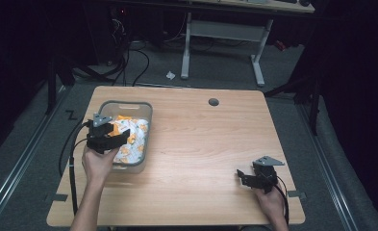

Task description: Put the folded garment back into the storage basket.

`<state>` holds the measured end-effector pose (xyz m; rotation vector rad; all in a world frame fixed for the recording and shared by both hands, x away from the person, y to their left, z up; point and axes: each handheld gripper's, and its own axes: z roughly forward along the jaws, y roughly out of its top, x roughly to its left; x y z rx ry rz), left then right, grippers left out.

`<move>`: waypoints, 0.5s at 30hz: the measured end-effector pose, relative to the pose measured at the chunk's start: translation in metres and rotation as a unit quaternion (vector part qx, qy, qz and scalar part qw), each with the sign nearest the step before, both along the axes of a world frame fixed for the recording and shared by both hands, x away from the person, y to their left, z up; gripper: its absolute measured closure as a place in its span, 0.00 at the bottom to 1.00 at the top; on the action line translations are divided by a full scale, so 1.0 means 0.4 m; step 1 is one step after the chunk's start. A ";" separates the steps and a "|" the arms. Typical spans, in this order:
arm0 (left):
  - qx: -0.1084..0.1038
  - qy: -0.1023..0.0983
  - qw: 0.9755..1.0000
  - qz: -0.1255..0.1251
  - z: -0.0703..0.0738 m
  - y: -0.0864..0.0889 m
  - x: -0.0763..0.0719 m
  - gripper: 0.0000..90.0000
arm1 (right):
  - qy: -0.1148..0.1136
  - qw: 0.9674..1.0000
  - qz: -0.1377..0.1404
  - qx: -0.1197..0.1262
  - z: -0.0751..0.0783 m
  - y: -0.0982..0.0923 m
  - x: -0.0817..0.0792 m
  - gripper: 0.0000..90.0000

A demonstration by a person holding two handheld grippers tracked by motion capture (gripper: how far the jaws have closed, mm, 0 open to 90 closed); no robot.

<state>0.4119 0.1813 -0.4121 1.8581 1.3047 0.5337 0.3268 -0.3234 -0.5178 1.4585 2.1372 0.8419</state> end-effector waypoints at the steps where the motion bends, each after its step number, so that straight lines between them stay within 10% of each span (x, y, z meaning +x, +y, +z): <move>1: -0.003 -0.003 1.000 -0.004 0.004 -0.006 -0.005 0.39 | 0.000 1.000 0.000 0.000 0.000 0.000 0.000 0.26; 15: -0.015 -0.025 0.998 -0.053 0.027 -0.091 -0.051 0.39 | 0.000 1.000 0.001 0.000 0.000 0.000 0.000 0.26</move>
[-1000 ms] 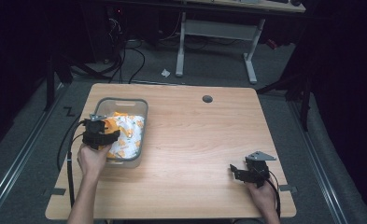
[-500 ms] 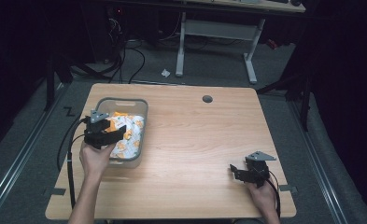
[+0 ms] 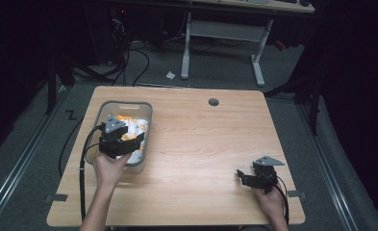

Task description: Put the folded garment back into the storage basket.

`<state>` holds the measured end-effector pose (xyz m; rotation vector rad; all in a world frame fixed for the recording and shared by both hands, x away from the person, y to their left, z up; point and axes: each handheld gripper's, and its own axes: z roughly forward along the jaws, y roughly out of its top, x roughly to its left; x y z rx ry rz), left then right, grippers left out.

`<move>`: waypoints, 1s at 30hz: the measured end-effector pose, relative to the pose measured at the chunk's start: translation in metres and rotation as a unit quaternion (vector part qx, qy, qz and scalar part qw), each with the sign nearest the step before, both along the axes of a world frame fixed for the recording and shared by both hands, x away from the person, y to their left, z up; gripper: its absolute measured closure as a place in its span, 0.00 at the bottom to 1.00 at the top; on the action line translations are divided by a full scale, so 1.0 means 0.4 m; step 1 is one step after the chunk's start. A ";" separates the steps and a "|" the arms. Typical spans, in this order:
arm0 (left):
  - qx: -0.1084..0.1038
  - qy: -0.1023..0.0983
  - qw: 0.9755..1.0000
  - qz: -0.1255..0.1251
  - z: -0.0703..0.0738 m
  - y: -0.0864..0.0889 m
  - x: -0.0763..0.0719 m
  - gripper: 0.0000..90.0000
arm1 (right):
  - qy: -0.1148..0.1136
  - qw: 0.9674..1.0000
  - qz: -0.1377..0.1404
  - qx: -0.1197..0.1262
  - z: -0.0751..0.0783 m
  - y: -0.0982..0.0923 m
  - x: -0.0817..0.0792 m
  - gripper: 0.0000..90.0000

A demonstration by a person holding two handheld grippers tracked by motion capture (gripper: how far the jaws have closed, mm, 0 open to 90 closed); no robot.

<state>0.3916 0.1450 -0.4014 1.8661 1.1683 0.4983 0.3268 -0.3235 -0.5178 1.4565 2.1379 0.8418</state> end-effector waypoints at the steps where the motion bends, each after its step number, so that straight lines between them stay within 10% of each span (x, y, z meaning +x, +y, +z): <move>1: -0.002 -0.001 1.000 -0.001 -0.001 -0.005 -0.003 0.39 | 0.000 1.000 0.000 0.000 0.000 0.000 0.000 0.26; 30: -0.034 0.020 0.997 -0.068 -0.079 -0.137 -0.083 0.38 | 0.000 1.000 0.000 0.000 0.000 0.000 0.000 0.26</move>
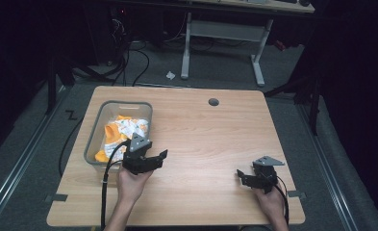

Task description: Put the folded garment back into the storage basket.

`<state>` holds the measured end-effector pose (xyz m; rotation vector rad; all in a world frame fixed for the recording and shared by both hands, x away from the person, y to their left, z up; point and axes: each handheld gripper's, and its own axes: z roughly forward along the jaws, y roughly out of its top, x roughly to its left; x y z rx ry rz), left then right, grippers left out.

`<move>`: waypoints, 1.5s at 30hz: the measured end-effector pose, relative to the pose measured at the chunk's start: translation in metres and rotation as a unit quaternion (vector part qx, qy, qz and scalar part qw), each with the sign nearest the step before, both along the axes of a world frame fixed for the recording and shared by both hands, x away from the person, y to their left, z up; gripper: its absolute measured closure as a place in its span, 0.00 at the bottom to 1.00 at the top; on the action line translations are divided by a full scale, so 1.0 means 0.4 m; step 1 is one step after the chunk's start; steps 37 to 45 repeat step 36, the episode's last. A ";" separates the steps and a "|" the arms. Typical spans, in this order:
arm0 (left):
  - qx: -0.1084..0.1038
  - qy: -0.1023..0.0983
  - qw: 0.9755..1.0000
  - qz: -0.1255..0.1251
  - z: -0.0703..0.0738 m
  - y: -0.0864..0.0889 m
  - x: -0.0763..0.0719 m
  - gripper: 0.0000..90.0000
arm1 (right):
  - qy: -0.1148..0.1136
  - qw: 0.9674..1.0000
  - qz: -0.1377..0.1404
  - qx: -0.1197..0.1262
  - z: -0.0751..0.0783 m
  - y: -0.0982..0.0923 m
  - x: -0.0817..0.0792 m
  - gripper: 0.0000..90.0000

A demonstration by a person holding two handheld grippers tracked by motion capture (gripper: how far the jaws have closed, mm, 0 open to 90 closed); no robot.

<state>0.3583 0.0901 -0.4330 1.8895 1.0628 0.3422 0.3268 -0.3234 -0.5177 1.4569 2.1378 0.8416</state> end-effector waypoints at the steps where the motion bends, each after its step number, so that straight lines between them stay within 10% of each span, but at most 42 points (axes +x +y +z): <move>1: 0.001 0.000 1.000 -0.002 -0.004 -0.005 -0.003 0.38 | 0.000 1.000 0.000 0.000 0.000 0.000 0.000 0.26; 15: 0.019 0.012 0.999 -0.048 -0.122 -0.107 -0.052 0.38 | 0.000 1.000 0.000 0.000 0.000 0.000 0.000 0.26; 26: 0.090 0.031 0.995 -0.018 -0.227 -0.132 -0.037 0.37 | 0.000 1.000 0.000 0.000 0.000 0.000 0.000 0.26; 45: 0.105 0.027 0.994 -0.008 -0.227 -0.139 -0.038 0.36 | 0.000 1.000 0.000 0.000 0.000 0.000 0.000 0.26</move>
